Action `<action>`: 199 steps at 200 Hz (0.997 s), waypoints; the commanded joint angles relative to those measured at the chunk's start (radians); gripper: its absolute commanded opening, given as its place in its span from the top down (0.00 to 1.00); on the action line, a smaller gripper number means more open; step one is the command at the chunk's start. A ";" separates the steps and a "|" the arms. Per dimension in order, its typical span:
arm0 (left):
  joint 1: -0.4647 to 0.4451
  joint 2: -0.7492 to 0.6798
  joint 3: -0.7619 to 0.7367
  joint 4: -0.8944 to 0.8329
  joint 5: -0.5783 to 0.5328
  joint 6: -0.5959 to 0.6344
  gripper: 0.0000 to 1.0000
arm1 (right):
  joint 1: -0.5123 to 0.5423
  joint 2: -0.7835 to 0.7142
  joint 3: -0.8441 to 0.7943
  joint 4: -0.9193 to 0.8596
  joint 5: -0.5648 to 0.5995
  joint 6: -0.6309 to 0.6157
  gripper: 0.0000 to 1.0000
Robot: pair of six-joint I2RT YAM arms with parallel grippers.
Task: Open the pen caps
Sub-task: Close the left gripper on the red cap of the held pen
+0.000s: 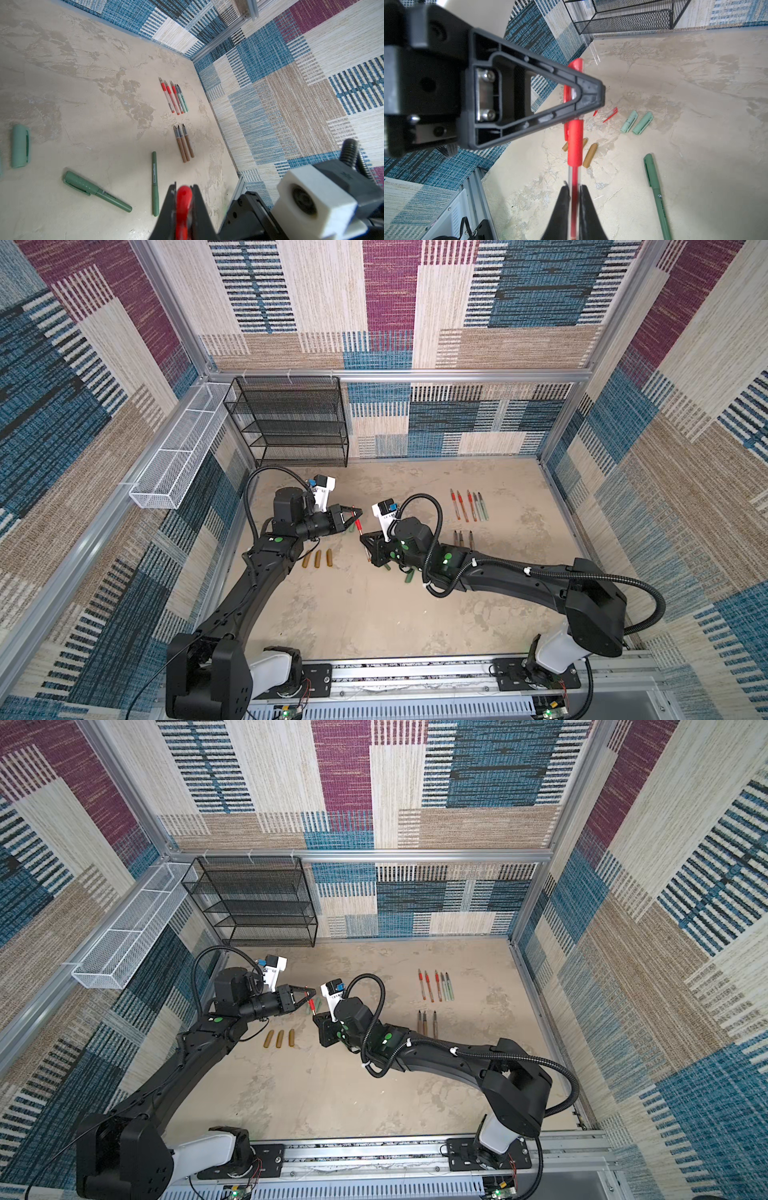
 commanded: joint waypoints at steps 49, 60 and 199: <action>0.001 0.004 -0.005 0.029 -0.016 -0.005 1.00 | 0.003 0.013 0.002 0.037 -0.007 -0.016 0.72; 0.001 0.004 0.000 0.017 -0.013 -0.002 1.00 | 0.003 0.027 0.027 0.010 -0.005 -0.026 0.67; 0.096 0.011 0.117 -0.104 -0.061 0.058 1.00 | 0.015 0.004 -0.128 0.059 -0.047 0.009 1.00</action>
